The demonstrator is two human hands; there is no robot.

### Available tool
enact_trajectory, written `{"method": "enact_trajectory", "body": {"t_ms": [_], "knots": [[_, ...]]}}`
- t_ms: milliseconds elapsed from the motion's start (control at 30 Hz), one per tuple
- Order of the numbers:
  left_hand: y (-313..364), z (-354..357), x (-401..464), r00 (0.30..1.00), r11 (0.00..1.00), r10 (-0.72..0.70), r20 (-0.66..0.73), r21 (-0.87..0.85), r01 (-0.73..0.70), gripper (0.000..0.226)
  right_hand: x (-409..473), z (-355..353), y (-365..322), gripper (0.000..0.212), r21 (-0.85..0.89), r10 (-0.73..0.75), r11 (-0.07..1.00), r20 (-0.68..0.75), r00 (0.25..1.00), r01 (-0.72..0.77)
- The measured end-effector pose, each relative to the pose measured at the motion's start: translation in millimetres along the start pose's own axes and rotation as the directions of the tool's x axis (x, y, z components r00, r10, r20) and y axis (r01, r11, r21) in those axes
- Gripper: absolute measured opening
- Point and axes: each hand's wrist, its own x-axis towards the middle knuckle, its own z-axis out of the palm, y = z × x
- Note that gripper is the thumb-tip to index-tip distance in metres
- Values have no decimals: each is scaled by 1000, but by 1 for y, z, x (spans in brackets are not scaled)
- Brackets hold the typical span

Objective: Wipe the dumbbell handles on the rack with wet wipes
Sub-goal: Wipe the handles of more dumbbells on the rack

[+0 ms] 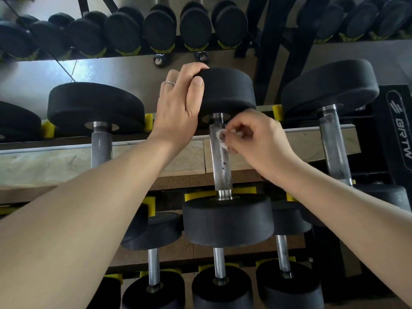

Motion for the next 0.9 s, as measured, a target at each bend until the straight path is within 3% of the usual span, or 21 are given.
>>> {"method": "enact_trajectory", "body": {"t_ms": [67, 200, 367, 567, 733, 900], "knots": [[0, 1, 0, 1000, 1000, -1, 6, -1, 1, 37, -9, 4, 3, 9, 44, 47, 998, 44, 998, -49], [0, 2, 0, 1000, 1000, -1, -14, -6, 1, 38, -40, -4, 6, 8, 17, 10, 1000, 274, 962, -15], [-2, 2, 0, 1000, 1000, 6, -3, 6, -6, 37, 0, 3, -2, 6, 128, 137, 983, -14, 991, -134], [-3, 3, 1, 1000, 1000, 2, -13, 5, -2, 43, -38, -9, 4, 6, 0, 55, 998, 305, 951, -58], [-4, 2, 0, 1000, 1000, 14, -8, 7, -14, 39, -1, 3, -4, 5, 42, 67, 997, 45, 997, -69], [-4, 4, 1, 1000, 1000, 10, -22, 5, -10, 39, -38, -9, 4, 7, -54, -42, 996, 365, 930, 66]]}}
